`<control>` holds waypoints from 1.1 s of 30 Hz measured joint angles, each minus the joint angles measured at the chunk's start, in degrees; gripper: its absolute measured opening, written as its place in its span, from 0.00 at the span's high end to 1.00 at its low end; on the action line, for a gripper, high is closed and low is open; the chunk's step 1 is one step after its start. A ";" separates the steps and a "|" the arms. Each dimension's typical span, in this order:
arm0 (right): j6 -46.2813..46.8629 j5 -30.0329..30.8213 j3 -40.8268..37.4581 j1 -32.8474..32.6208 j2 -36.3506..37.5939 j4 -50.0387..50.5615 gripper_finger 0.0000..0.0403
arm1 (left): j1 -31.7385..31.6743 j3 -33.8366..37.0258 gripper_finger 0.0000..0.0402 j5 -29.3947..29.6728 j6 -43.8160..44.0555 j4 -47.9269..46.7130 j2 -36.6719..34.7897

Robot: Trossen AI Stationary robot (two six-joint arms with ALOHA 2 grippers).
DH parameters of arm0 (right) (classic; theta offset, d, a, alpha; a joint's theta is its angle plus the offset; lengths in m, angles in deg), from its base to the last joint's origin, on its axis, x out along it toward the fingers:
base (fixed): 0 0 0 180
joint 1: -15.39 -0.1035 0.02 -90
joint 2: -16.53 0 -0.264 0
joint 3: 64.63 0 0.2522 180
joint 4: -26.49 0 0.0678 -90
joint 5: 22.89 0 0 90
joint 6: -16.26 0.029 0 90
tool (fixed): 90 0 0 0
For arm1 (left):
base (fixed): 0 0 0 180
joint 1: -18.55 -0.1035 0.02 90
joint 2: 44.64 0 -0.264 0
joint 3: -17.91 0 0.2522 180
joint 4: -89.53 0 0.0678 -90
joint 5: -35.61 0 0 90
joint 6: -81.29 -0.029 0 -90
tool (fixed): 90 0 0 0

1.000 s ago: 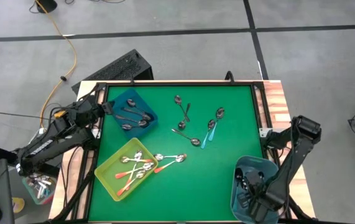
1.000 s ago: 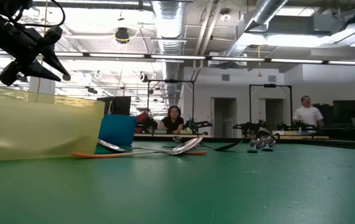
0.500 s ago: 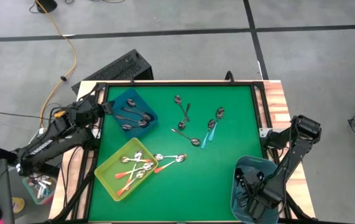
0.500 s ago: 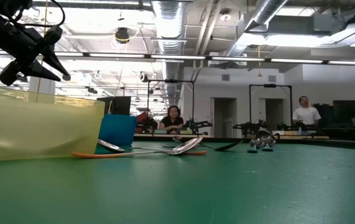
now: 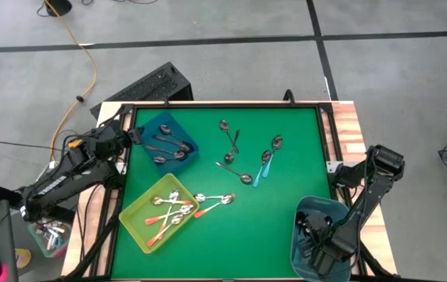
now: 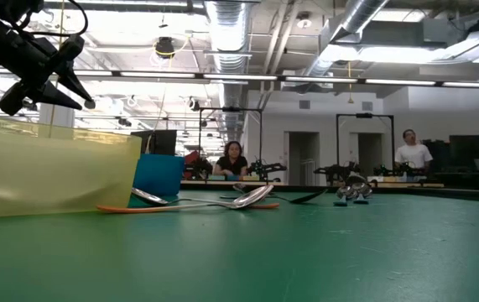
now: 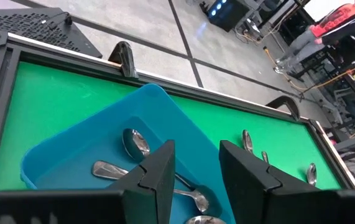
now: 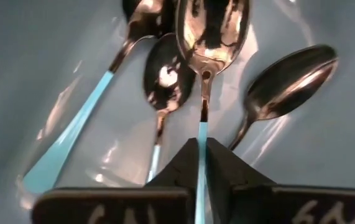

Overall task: Sort silverware by color (type)
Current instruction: Put the blue spoon into the blue bin, then put the orange spoon into the green bin

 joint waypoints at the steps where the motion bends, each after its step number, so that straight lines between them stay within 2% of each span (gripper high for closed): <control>1: -0.18 0.00 0.00 0.00 0.00 0.31 0.87 | 0.01 0.00 0.73 -0.16 0.00 0.01 0.01; 10: -0.40 0.10 0.00 0.00 0.02 0.28 0.77 | 0.00 0.00 0.73 -0.16 0.00 0.02 0.00; 17: -0.97 4.67 0.02 0.00 2.22 0.05 0.72 | 0.00 0.00 0.73 -0.21 0.02 0.01 0.02; 23: -8.59 13.42 0.02 0.06 9.16 0.10 0.72 | 0.01 0.00 0.73 -3.70 2.82 0.02 0.00; 33: -26.98 34.54 0.04 4.93 24.29 6.07 0.72 | 0.01 0.00 0.73 -11.26 10.10 -1.76 0.02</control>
